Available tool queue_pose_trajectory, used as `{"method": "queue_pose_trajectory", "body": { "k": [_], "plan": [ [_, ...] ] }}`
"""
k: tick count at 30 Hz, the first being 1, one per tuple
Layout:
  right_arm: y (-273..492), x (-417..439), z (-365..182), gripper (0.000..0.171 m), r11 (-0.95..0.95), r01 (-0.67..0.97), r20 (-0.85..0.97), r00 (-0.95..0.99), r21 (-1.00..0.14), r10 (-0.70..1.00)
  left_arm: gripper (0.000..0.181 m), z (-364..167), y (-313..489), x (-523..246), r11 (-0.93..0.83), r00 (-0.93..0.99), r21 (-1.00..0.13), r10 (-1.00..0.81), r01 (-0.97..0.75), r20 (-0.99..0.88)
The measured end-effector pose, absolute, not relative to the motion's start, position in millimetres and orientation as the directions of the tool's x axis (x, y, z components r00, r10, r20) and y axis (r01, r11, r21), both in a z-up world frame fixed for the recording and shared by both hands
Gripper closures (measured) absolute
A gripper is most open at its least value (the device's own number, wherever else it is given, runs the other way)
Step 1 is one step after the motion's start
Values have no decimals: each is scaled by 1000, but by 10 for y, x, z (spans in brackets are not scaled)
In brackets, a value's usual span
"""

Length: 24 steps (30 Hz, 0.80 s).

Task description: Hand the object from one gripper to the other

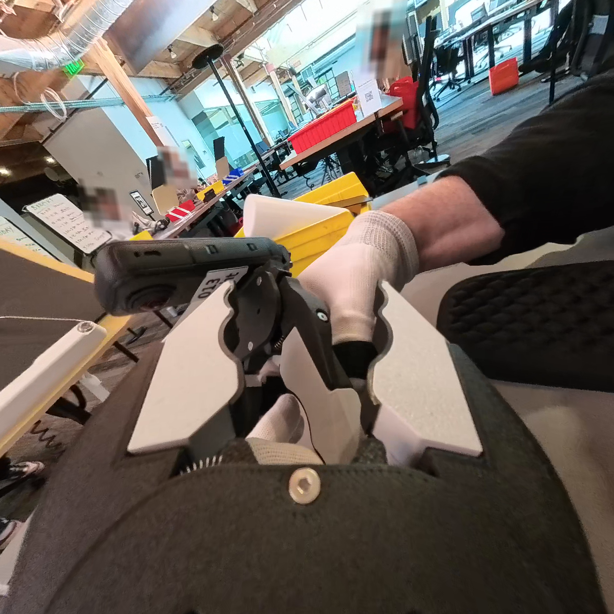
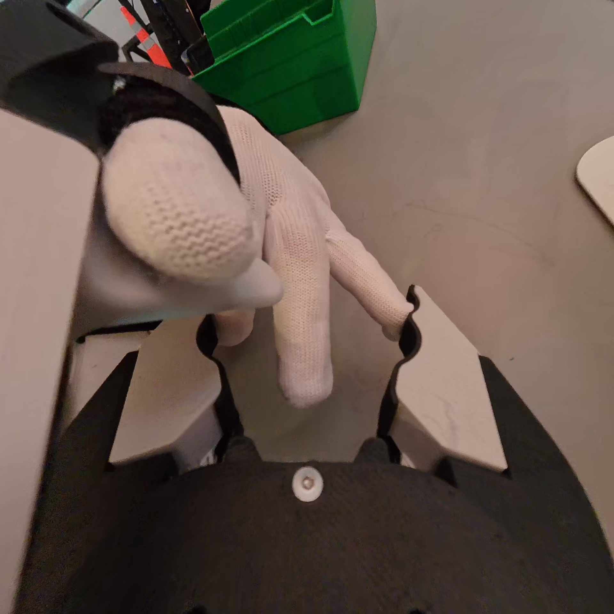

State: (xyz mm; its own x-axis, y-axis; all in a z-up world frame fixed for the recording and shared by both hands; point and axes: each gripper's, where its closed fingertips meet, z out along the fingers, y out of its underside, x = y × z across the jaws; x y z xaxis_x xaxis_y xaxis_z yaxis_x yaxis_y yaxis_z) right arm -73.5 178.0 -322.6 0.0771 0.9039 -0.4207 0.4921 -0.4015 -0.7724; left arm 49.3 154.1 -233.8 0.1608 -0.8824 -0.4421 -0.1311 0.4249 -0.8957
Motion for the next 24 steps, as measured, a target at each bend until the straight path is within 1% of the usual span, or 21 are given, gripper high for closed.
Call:
{"method": "queue_pose_trajectory", "body": {
  "k": [1,3,6,7,8,9,10,11,13,14,16,18,19,20,22,24],
  "plan": [
    [1772,-719,-3247,61,-402,505,-427,73,-764,901,102,-2370,1543,505,438,160,-887,-874,-147,-459],
    [1794,-694,-3262,71,-371,517,-394,70,-771,916,100,-2447,1595,505,478,165,-856,-844,-197,-510],
    [1961,-679,-3220,96,-336,467,-313,129,-818,941,84,-2487,1760,440,487,202,-838,-820,-246,-535],
    [2070,-647,-3182,104,-327,436,-280,170,-838,945,83,-2506,1814,414,477,217,-843,-821,-251,-529],
    [2184,-599,-3155,109,-305,421,-231,218,-854,948,83,-2525,1878,389,470,236,-844,-816,-258,-527],
    [2278,-551,-3127,118,-263,420,-164,257,-868,952,75,-2527,1972,362,464,275,-845,-803,-266,-528],
    [2348,-515,-3112,123,-213,433,-91,286,-876,954,67,-2521,2042,340,456,307,-850,-795,-263,-522],
    [2393,-489,-3109,127,-180,456,-35,308,-872,951,65,-2524,2073,325,450,321,-856,-796,-256,-514],
    [2451,-461,-3085,131,-140,475,32,336,-869,941,60,-2512,2129,290,444,349,-859,-787,-253,-509],
    [2470,-442,-3058,137,-132,468,43,346,-874,937,60,-2476,2152,263,445,366,-862,-780,-244,-507],
    [2519,-373,-3021,135,-159,447,20,371,-880,928,82,-2394,2194,176,449,393,-864,-770,-227,-503],
    [2540,-303,-2933,141,-163,402,3,382,-901,924,95,-2288,2245,69,439,419,-877,-771,-196,-479],
    [2529,-279,-2885,148,-164,380,-10,376,-910,927,108,-2243,2268,27,422,433,-890,-779,-172,-453],
    [2501,-269,-2833,156,-147,365,-6,360,-919,933,130,-2167,2321,-38,390,477,-912,-783,-124,-400],
    [2499,-231,-2763,161,-117,363,29,375,-924,927,144,-2038,2377,-139,291,500,-957,-830,11,-246],
    [2478,-228,-2673,166,-60,359,92,391,-931,916,151,-1895,2558,-303,209,582,-969,-808,132,-95]
  ]
}}
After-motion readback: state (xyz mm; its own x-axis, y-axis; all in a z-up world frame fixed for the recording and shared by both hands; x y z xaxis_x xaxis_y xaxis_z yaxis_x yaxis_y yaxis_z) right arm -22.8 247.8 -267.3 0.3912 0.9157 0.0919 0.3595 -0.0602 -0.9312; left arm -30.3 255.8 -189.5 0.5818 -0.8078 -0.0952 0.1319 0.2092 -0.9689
